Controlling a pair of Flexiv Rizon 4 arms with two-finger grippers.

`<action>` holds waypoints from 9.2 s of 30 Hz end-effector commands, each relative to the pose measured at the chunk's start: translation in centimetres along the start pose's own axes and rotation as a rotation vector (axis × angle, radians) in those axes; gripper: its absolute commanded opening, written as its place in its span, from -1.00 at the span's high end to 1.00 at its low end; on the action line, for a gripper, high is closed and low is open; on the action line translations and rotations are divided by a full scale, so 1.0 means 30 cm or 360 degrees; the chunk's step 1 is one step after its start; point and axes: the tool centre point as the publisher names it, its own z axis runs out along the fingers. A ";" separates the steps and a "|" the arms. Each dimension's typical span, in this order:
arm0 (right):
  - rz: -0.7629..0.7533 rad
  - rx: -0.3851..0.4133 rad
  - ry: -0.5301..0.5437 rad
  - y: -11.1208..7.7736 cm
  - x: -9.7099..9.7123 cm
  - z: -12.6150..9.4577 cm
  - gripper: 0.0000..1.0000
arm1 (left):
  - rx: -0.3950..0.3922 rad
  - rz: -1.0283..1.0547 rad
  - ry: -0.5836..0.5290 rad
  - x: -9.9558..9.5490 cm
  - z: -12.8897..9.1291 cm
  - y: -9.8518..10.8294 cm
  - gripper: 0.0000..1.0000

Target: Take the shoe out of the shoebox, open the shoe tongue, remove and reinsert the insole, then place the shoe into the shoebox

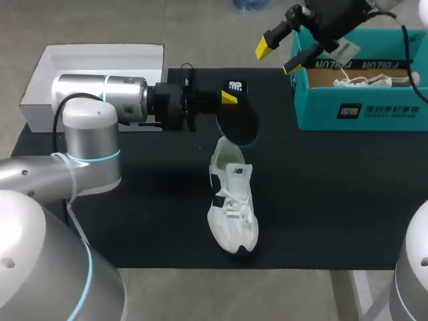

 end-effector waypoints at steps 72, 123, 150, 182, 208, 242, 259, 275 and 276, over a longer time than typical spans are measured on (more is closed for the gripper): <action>-0.0066 0.0234 -0.1019 -0.014 0.114 -0.120 -1.00 | 0.0246 -0.1210 0.0081 -0.007 -0.027 -0.047 1.00; -0.0066 0.0234 -0.1019 -0.014 0.114 -0.120 -1.00 | 0.0568 -0.2502 0.0418 -0.038 -0.041 -0.028 1.00; -0.0066 0.0234 -0.1019 -0.014 0.114 -0.120 -1.00 | 0.0324 -0.3760 0.0203 -0.133 -0.046 -0.047 1.00; -0.0071 0.0209 -0.1088 -0.020 0.132 -0.114 -1.00 | 0.0170 -0.4046 0.0258 -0.099 -0.015 0.093 1.00; -0.0067 0.0065 -0.1096 -0.066 0.183 -0.122 -1.00 | 0.0170 -0.4046 0.0258 -0.099 -0.015 0.093 1.00; -0.0067 0.0065 -0.1096 -0.066 0.183 -0.122 -1.00 | 0.0221 -0.2523 0.0382 -0.175 -0.143 -0.207 1.00; -0.0067 0.0065 -0.1096 -0.066 0.183 -0.122 -1.00 | 0.0306 -0.2589 0.0270 -0.060 -0.114 -0.206 1.00; -0.0067 0.0065 -0.1096 -0.066 0.183 -0.122 -1.00 | 0.0306 -0.2589 0.0270 -0.060 -0.114 -0.206 1.00; -0.0067 0.0065 -0.1096 -0.066 0.183 -0.122 -1.00 | 0.0306 -0.2589 0.0270 -0.060 -0.114 -0.206 1.00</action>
